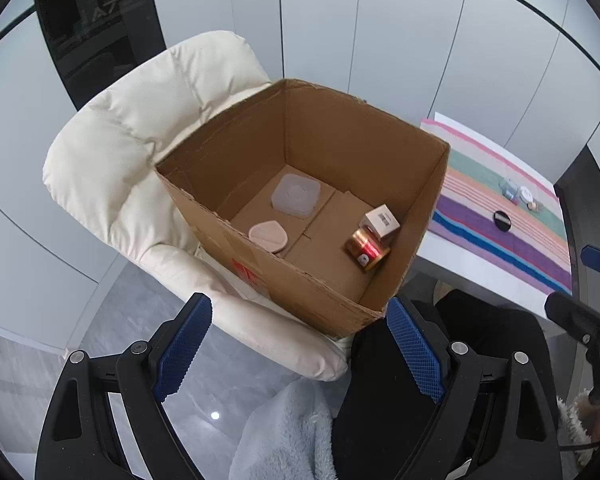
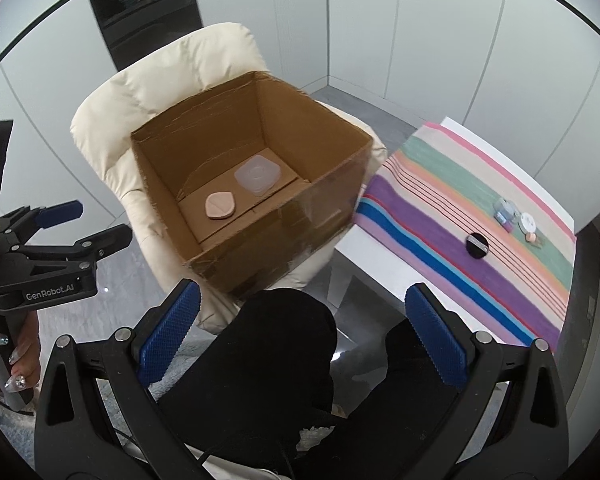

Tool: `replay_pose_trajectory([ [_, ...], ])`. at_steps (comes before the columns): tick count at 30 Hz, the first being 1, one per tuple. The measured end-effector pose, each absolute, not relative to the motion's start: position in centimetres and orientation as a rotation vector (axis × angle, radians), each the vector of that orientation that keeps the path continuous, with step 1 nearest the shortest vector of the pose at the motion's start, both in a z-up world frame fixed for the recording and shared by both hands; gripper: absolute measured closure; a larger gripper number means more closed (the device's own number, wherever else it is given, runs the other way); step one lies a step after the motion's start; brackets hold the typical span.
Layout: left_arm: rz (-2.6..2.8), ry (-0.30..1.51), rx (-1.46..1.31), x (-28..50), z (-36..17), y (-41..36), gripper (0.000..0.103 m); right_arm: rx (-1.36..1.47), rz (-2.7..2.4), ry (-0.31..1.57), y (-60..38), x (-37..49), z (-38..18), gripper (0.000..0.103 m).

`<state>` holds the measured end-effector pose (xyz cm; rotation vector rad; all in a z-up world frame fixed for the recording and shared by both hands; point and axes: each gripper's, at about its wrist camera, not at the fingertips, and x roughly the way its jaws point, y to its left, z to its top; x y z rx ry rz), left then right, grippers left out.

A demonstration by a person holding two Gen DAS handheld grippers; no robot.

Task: Organize objects
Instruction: 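Move both open tools back from the box toward the striped cloth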

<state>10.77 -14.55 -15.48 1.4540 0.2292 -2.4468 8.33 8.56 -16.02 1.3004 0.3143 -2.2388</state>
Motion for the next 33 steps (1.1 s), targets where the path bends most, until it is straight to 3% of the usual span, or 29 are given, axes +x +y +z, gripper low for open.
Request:
replay_pose_trajectory([
  [33,-2.769,-0.093,1.688,-0.2,-16.4,4.6,0.012,1.529,-2.606,-0.018,30.0,6.2,-17.4,0.000],
])
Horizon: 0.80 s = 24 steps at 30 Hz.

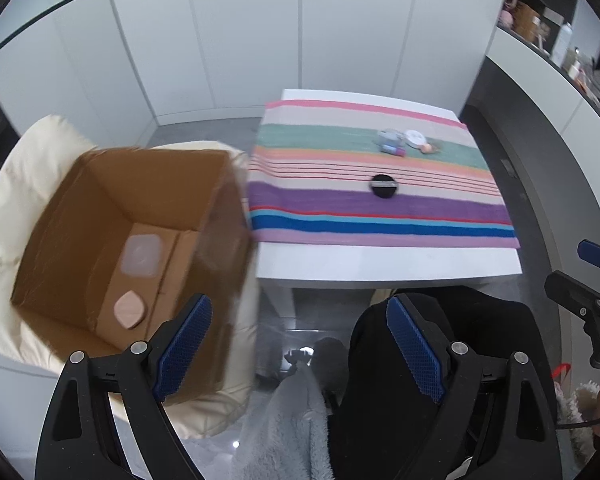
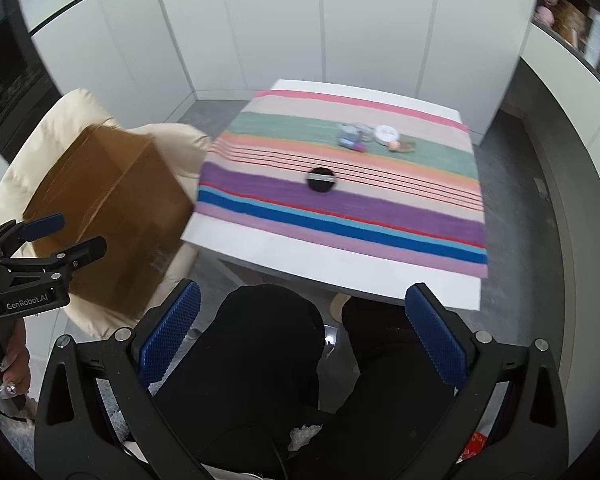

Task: Organize objects
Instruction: 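Move both open tools back from the box toward the striped cloth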

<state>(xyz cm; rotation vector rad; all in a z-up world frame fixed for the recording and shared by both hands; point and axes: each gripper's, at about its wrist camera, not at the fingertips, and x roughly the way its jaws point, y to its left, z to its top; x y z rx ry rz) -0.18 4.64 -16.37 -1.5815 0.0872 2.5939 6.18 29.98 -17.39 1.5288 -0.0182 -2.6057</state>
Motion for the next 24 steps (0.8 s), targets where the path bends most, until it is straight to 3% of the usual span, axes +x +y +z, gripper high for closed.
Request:
replay_pose_trajectory([
  [12,2.448,0.170,-1.603,-2.6,-17.6,10.9,0.012,1.639,-2.694,-0.140,37.6,6.0,-19.1,0.000],
  [24,2.459,0.287,-1.512,-8.6,-17.3,14.7,0.012,1.618,-2.762,-0.140,41.0,1.3,-20.5,0.000],
])
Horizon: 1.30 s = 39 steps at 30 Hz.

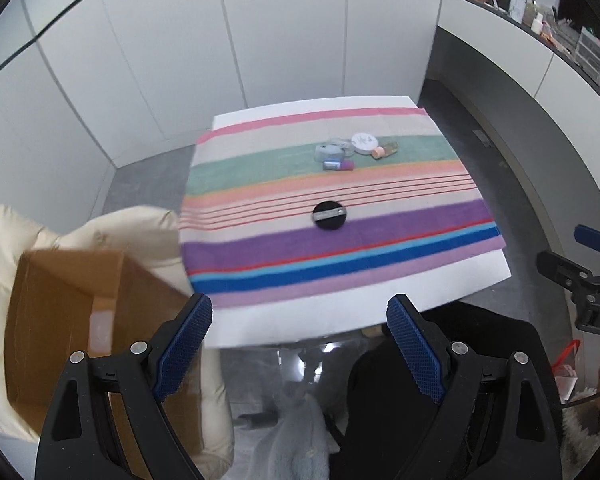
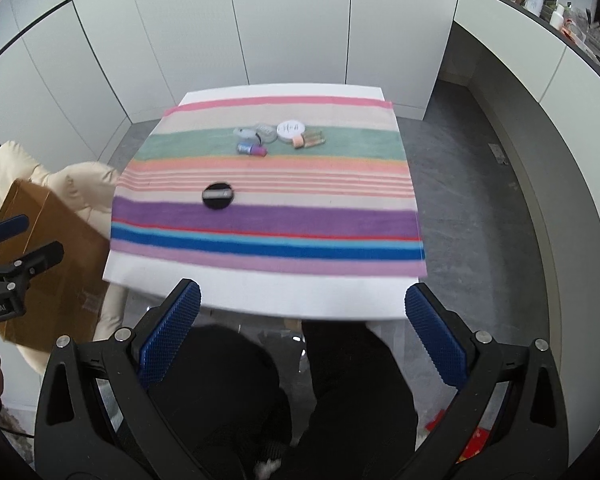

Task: Organize objects
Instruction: 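Move both open tools back from the box toward the striped cloth, then grasp the black round compact with the left tool while the right tool grasps the pink-capped clear bottle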

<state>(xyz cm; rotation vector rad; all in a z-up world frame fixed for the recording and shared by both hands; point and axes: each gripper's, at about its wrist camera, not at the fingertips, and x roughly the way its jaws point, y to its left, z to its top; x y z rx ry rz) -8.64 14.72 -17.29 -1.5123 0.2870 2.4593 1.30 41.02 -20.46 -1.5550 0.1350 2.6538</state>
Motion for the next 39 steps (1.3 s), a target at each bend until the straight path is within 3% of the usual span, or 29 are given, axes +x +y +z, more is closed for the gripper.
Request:
replay_pose_trajectory([
  [3,2.385,0.206,-1.519,-11.1,-18.3,15.8,0.012,-1.541,2.684,0.156,41.3,-1.0,-21.3,0.000],
  [8,2.337,0.238,-1.534,-14.6,-21.1,18.1,0.012,-1.547,2.696,0.141,41.7,-5.6,-23.8,0.000],
  [24,2.311,0.078,-1.816,-24.9,-37.6,19.7,0.012,-1.513,2.802,0.064,44.9,-20.7,-34.7,0.000],
  [36,2.426,0.019,-1.772,-27.8,-40.7,22.1,0.012,-1.556,2.785,-0.025,45.1,-28.0,-41.2,0.000],
  [38,2.445,-0.014,-1.767,-28.0,-40.7,22.1,0.013,-1.549,2.788,-0.049,45.0,-28.4,-41.6,0.013],
  [39,2.460,-0.009,-1.767,-28.0,-40.5,22.1,0.019,-1.567,2.775,-0.078,44.8,-28.7,-42.0,0.037],
])
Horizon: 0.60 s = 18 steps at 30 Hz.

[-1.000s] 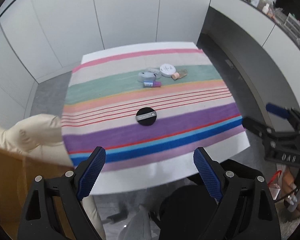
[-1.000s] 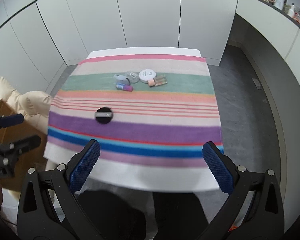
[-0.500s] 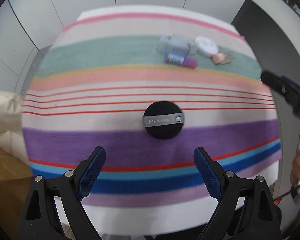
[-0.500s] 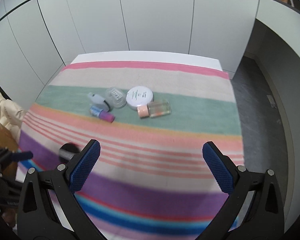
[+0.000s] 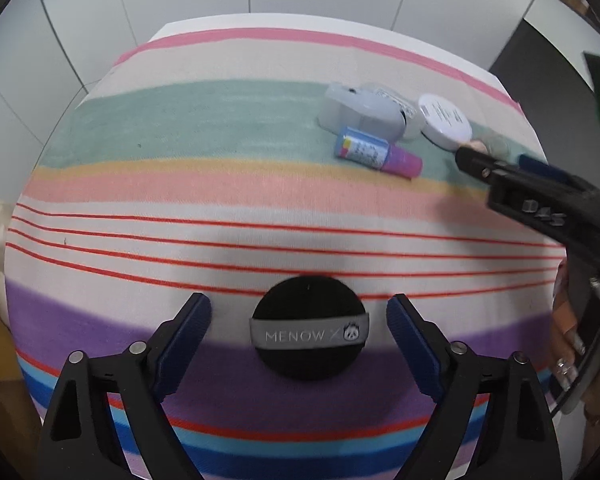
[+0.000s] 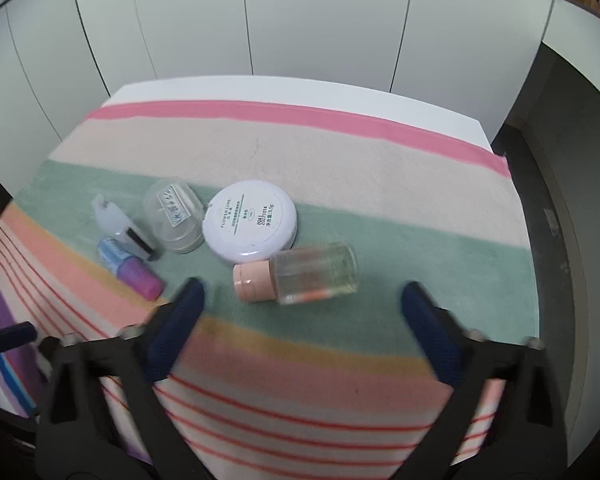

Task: Organize objects
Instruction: 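Grasp the black round compact with the left tool while the right tool grasps the pink-capped clear bottle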

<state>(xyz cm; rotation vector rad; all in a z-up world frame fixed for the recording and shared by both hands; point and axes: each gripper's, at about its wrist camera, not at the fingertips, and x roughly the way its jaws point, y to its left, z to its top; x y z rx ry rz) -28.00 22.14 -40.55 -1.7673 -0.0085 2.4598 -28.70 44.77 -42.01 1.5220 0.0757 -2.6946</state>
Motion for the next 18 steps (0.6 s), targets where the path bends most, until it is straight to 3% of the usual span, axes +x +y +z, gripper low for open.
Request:
replay_pose_trajectory([
  [1,2.478,0.008,-1.767,-28.0,-40.4,22.0,0.031,1.542,-2.682,0.077,44.7,-28.8,-42.3,0.039],
  [4,2.490,0.046,-1.756,-27.8,-40.2,22.1,0.050,1.535,-2.706,0.046,45.0,-28.2,-42.4,0.039],
  [18,2.505,0.126,-1.716,-27.8,-39.0,22.1,0.055,1.569,-2.709,0.032,46.3,-26.4,-40.5,0.039],
])
